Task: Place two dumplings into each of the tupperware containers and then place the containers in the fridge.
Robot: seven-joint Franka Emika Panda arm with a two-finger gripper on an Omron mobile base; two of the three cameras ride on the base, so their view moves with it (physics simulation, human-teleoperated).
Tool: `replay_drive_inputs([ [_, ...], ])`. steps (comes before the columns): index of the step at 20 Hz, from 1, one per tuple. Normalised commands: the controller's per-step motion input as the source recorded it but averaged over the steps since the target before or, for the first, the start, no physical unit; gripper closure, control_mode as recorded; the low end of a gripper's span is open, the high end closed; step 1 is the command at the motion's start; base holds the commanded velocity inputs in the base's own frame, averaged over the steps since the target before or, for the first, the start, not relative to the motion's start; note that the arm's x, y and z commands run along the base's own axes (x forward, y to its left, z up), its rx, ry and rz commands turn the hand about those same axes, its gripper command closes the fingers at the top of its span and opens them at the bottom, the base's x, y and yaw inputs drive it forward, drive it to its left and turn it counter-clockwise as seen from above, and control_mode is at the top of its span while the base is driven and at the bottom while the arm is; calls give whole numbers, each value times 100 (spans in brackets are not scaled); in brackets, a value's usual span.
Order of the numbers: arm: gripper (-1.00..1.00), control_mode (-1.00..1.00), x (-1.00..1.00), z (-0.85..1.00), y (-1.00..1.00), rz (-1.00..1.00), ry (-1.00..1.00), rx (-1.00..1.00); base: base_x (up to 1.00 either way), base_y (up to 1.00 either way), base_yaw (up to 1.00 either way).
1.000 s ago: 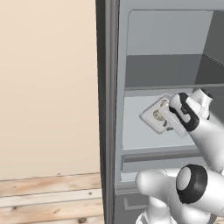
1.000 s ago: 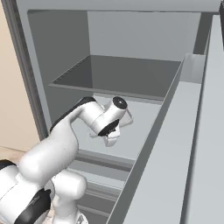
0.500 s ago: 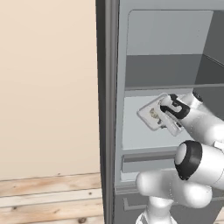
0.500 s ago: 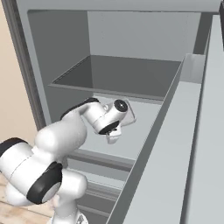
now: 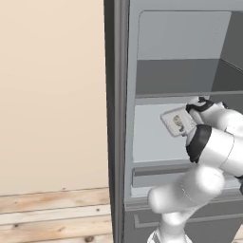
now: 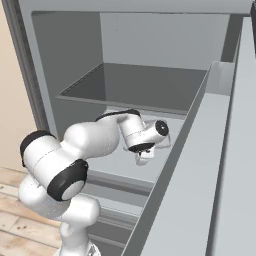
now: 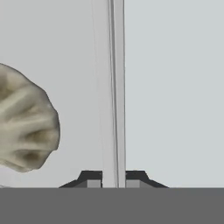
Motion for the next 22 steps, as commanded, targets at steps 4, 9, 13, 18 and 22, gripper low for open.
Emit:
replay_drive_inputs([
  [4,100,-100,85,0,-57,-1,3,17,0,0,0],
  [9,100,-100,92,0,-71,-6,0,18,0,0,0],
  [13,-100,-100,89,-6,-66,-4,0,16,0,0,0],
  [18,-100,-100,32,-2,-54,0,-6,16,0,0,0],
  [22,-100,-100,-38,2,-45,7,-46,18,0,0,0],
])
